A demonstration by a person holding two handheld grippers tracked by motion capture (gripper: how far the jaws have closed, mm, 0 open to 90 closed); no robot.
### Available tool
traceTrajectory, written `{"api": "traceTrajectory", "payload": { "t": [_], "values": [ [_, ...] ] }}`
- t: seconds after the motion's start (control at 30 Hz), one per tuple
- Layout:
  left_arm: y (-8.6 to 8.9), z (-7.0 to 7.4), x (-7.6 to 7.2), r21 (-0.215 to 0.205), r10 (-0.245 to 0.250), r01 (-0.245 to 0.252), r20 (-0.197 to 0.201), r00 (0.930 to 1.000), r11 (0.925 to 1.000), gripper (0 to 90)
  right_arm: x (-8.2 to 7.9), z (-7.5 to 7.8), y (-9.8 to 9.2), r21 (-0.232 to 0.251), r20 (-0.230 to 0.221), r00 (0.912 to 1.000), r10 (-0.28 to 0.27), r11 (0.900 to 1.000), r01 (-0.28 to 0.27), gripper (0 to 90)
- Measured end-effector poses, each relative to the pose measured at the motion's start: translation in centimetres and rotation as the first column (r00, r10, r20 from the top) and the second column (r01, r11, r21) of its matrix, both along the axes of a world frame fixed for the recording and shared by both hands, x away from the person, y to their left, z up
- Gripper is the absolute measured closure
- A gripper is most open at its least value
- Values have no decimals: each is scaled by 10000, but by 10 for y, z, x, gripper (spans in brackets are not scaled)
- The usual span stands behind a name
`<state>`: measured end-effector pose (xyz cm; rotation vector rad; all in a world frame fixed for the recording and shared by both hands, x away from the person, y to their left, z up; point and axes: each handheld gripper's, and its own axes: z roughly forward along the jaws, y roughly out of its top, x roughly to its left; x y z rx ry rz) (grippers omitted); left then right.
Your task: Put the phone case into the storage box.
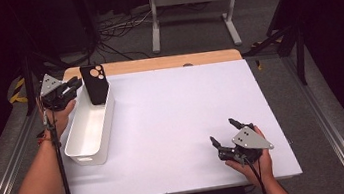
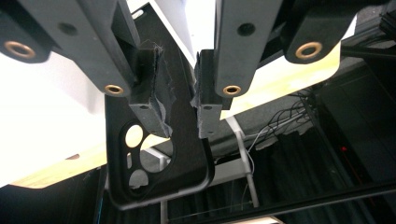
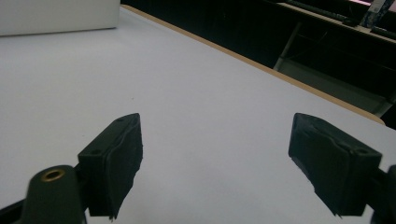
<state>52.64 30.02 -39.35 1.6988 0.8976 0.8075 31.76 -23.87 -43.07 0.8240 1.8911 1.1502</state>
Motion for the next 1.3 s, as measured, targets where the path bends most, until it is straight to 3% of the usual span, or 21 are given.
{"api": "traceTrajectory", "payload": {
  "t": [0.23, 0.43, 0.57, 0.77, 0.93, 1.3],
  "values": [
    [-7, 14, -10, 455, -210, 202, 164, 9996, 9988, 759, 1, -3, 3, -115, -202, 9987, 471, 9988, -473, 178],
    [-15, 24, -20, 386, -251, 239, 316, 9992, 9990, 733, 2, -3, 3, -51, -146, 9977, 655, 9978, -656, 180],
    [-18, 28, -25, 413, -208, 195, 311, 9993, 9990, 677, 4, -4, 2, 4, -143, 9972, 739, 9973, -739, 180],
    [-18, 33, -33, 95, -63, 59, 415, 9991, 9999, 608, 4, -4, 2, -8, -143, 9961, 868, 9962, -869, 180],
    [-20, 38, -40, 312, -24, 8, 511, 9987, 9995, 522, 3, -4, 2, -88, -117, 9958, 904, 9959, -905, 180],
    [-24, 40, -46, 221, -198, 183, 683, 9975, 9996, 341, 1, -4, 4, -177, -82, 9958, 908, 9957, -909, 180]
  ]
}}
